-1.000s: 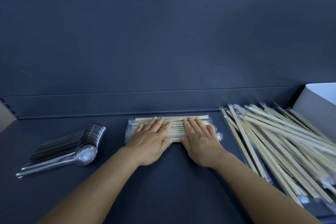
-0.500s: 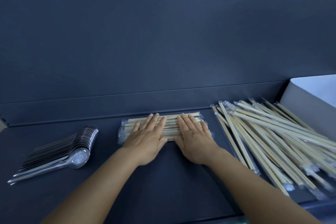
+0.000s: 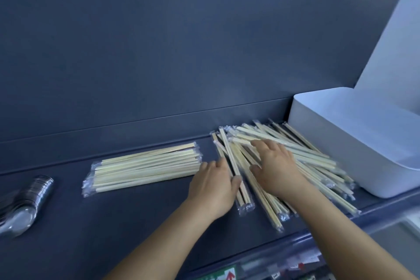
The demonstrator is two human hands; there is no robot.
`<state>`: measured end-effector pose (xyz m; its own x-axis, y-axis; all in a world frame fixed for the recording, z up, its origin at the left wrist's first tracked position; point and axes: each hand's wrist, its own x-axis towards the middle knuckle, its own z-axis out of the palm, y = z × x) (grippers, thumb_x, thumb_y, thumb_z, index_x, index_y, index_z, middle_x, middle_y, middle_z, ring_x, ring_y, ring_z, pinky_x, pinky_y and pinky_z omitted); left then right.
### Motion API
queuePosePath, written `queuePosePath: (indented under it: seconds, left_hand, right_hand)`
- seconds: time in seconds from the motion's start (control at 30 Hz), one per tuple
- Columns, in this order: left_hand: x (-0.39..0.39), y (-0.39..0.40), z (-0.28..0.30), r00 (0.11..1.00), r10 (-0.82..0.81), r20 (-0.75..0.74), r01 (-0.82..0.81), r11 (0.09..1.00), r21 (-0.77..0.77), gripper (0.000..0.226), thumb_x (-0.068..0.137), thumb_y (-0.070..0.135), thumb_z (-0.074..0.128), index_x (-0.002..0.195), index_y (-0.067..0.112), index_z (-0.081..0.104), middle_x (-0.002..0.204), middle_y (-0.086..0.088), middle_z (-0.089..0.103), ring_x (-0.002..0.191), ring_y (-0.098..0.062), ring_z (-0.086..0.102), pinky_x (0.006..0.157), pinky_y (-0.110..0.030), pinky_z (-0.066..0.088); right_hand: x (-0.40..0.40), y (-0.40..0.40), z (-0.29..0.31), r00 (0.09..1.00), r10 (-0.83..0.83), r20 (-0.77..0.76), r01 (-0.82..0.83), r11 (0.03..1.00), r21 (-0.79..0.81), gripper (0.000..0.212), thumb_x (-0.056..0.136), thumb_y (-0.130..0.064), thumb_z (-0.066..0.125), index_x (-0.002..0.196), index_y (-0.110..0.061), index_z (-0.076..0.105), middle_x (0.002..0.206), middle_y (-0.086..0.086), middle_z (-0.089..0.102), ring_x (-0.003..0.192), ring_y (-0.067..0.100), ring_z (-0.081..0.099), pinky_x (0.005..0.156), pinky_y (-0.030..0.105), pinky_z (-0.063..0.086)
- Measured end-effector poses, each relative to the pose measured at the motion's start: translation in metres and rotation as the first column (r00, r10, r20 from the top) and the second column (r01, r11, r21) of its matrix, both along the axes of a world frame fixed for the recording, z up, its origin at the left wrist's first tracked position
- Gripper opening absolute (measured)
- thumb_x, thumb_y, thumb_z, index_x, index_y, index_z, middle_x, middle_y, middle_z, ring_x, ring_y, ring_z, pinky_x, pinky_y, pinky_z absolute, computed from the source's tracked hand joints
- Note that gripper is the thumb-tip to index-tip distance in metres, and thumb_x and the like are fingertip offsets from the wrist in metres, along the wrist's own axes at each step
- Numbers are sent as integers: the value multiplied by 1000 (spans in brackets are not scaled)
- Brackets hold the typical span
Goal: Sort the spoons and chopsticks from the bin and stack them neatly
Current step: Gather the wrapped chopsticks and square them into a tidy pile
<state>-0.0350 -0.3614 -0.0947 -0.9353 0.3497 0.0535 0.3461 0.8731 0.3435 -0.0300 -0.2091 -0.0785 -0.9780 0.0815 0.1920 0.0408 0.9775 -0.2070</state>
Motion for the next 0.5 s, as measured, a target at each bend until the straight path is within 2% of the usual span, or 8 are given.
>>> queuePosePath:
  seconds: [0.1, 0.2, 0.3, 0.4, 0.5]
  left_hand:
    - [2, 29, -6, 996, 69, 48, -66, 996, -65, 64, 93, 59, 33, 129, 8, 38, 127, -12, 51, 118, -30, 41, 98, -38, 34]
    - [3, 52, -8, 987, 146, 65, -140, 986, -91, 89, 87, 69, 33, 145, 3, 20, 139, -16, 42, 126, -33, 36, 105, -40, 30]
    - [0, 66, -6, 973, 209, 94, -199, 975, -98, 100, 83, 69, 43, 148, 1, 9, 144, -16, 35, 130, -33, 30, 108, -39, 26]
    - [-5, 70, -1, 961, 256, 102, -251, 966, -65, 79, 85, 54, 55, 139, 4, 26, 136, -13, 41, 124, -31, 34, 101, -37, 33]
    - [-6, 71, 4, 938, 307, 160, -303, 952, -45, 57, 88, 29, 59, 133, 5, 32, 131, -12, 43, 120, -29, 42, 88, -34, 41]
  right_hand:
    - [0, 30, -5, 998, -52, 43, 52, 999, 8, 65, 86, -39, 55, 142, -22, 28, 145, 2, 34, 133, 27, 31, 108, 39, 24]
    - [-6, 53, -10, 986, -104, 127, 100, 994, 35, 75, 85, -50, 49, 147, -24, 15, 154, 3, 21, 140, 28, 18, 113, 42, 17]
    - [-12, 65, -14, 983, -98, 155, 86, 993, 84, 80, 82, -57, 50, 146, -26, 13, 149, 5, 25, 137, 28, 23, 111, 42, 19]
    - [-20, 70, -12, 989, -93, 113, 85, 994, 70, 73, 79, -55, 56, 139, -26, 26, 136, 6, 37, 126, 29, 37, 106, 39, 27]
    - [-27, 74, -10, 993, -73, 87, 67, 995, 77, 55, 83, -46, 56, 131, -23, 41, 129, 7, 43, 120, 29, 43, 101, 39, 32]
